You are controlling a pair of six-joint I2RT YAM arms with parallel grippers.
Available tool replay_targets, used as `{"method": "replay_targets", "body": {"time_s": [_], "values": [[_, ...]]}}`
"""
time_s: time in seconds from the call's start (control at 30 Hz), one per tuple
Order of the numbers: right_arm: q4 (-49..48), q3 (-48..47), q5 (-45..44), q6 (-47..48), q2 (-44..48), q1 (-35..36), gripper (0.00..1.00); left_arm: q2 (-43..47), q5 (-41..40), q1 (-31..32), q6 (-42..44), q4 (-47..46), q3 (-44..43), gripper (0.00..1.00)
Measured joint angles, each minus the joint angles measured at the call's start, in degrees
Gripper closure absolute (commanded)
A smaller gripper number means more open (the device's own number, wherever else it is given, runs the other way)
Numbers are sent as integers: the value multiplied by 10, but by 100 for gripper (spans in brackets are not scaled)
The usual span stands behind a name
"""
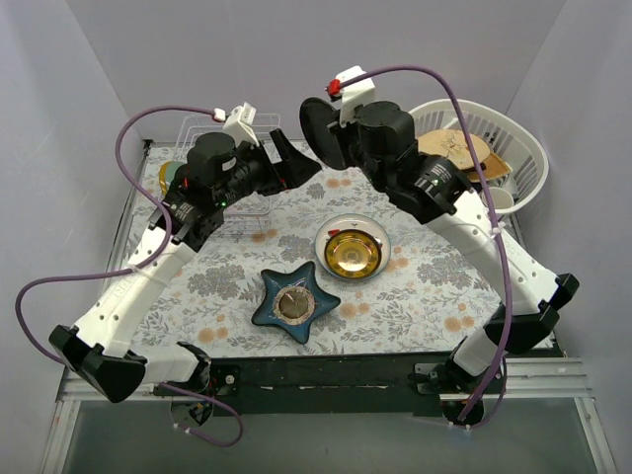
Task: Load the plates into the dish rack
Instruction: Insert the plate into the dish rack.
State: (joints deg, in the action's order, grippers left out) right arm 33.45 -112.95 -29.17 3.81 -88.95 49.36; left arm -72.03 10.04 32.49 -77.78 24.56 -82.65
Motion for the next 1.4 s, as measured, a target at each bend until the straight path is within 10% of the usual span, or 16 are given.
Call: {"method": "replay_targets", "body": {"time_s": [0.27, 0.6, 1.17, 1.4], "values": [[-37, 5, -170, 95, -22, 63, 99, 5, 22, -130, 9, 57, -27, 9], [-217, 274, -297, 210, 82, 146, 99, -73, 139, -192, -37, 45, -47, 10], [-932, 552, -374, 656, 126, 247, 99, -39, 191, -192, -225, -104, 42, 13], [-1015, 550, -362, 762, 56, 254, 99, 13, 129, -187, -282, -158, 72, 13]]}}
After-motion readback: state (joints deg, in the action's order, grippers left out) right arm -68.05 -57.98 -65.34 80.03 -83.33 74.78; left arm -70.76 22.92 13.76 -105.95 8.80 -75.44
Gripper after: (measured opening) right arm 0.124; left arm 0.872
